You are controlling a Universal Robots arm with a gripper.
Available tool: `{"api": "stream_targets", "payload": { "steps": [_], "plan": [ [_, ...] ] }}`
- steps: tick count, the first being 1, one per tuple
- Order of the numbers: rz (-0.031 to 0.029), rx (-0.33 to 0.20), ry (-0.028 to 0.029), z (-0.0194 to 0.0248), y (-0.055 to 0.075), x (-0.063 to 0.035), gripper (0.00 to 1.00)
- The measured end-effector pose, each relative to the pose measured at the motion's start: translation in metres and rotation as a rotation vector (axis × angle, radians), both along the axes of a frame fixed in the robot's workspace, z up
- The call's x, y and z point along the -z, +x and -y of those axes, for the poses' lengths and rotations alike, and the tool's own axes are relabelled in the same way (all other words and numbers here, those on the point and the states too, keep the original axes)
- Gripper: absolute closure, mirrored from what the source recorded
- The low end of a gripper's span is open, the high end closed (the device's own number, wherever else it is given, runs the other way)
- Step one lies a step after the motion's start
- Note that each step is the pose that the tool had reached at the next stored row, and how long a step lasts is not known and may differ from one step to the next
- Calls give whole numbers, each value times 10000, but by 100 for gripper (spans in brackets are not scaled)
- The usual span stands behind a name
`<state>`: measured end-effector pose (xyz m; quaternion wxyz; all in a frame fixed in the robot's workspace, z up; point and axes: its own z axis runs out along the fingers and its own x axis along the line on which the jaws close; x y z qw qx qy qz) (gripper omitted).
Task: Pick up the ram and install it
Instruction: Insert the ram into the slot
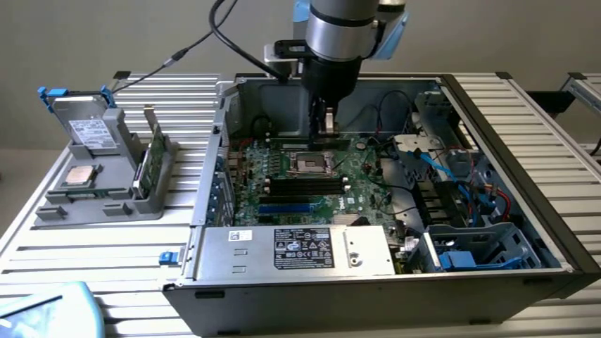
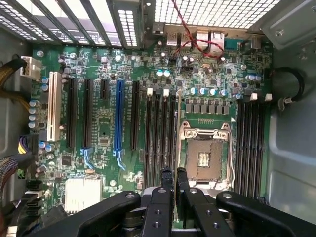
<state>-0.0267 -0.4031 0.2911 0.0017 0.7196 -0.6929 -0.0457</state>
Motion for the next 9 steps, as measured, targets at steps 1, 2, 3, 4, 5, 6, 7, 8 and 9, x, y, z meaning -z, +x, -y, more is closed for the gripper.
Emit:
{"api": "stream_targets", "payload": {
  "steps": [1,2,3,4,5,6,7,8,9],
  "plan": [
    [0,0,0,0,-2,17,85],
    [3,-2,0,1,-4,36,85],
    [8,-1,0,2,-6,54,85],
    [15,0,0,3,-7,72,85],
    [19,0,-1,6,-10,90,85],
    [24,1,0,8,-13,108,85],
    [26,1,0,10,-16,126,85],
    [29,2,1,12,-20,146,85],
    [30,5,0,15,-24,163,85]
  ]
}}
